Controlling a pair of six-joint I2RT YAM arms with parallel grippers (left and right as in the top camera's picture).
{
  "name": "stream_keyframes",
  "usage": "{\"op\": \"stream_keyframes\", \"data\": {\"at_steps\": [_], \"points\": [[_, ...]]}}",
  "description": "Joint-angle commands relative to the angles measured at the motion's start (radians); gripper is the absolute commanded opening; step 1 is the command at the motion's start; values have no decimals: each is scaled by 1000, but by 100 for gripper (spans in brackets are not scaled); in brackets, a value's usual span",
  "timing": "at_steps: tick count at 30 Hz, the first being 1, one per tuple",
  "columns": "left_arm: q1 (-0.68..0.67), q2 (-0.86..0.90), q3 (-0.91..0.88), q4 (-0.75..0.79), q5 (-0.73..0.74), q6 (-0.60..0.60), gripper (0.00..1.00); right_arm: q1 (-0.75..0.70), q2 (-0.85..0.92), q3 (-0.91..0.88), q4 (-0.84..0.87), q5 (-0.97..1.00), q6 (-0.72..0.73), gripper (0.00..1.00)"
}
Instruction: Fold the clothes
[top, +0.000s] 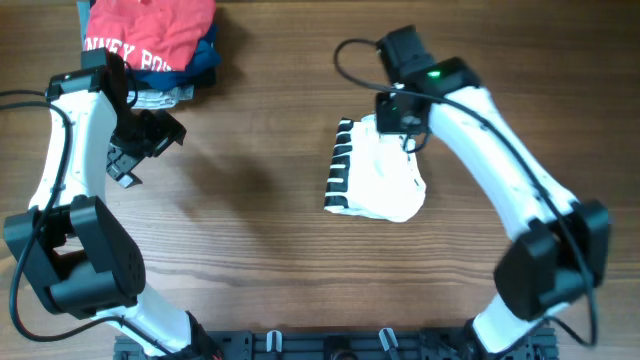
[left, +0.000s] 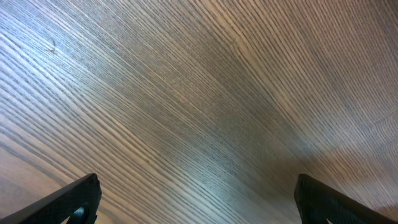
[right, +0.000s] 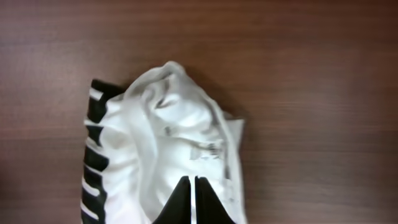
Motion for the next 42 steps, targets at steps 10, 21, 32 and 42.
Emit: {"op": "stream_keyframes", "data": {"at_steps": [10, 21, 32, 42], "points": [[2, 0, -8, 0, -10, 8, 100, -17, 26, -69, 210, -296, -117, 45], [2, 0, -8, 1, -10, 8, 100, 23, 224, -68, 261, -249, -163, 48], [2, 0, -8, 1, -10, 8, 100, 23, 237, -45, 233, -106, -85, 4], [2, 0, -8, 5, -10, 8, 100, -7, 162, 18, 17, -62, 16, 4]]}}
